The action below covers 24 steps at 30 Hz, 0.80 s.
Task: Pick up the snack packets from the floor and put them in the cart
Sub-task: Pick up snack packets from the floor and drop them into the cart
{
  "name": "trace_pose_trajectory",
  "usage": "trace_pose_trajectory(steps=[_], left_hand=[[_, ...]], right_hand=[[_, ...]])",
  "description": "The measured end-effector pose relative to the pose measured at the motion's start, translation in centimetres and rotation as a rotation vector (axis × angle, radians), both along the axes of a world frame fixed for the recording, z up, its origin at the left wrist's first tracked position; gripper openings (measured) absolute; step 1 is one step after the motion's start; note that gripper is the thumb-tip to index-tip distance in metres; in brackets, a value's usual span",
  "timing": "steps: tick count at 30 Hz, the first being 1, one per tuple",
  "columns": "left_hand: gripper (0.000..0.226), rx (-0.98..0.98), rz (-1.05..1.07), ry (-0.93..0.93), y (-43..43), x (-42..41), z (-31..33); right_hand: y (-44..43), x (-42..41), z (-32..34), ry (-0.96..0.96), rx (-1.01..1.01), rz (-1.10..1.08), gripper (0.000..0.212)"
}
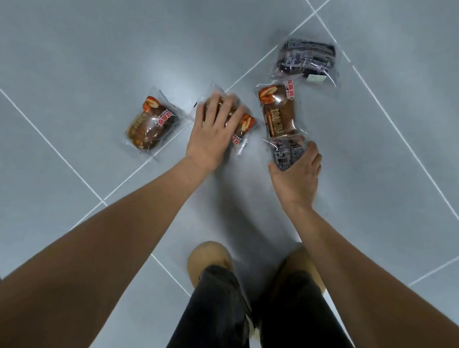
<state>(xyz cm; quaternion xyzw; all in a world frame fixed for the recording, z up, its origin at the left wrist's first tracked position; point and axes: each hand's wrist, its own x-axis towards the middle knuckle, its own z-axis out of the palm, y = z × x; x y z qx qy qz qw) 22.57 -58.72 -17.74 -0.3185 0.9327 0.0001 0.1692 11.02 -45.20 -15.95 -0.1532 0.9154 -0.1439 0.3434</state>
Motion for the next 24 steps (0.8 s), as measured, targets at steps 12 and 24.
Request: trace_pose_trajectory(steps=[12,24], left_hand=[[0.068,0.381,0.25,0.033,1.9,0.9,8.4],[0.068,0.533,0.567,0.249,3.4,-2.2,37.6]], right_hand=[[0.4,0.2,8.1,-0.112,0.015,-0.044,0.075],[0.6,-1.5,36.5,-0.106,-0.151,-0.156,0.071]])
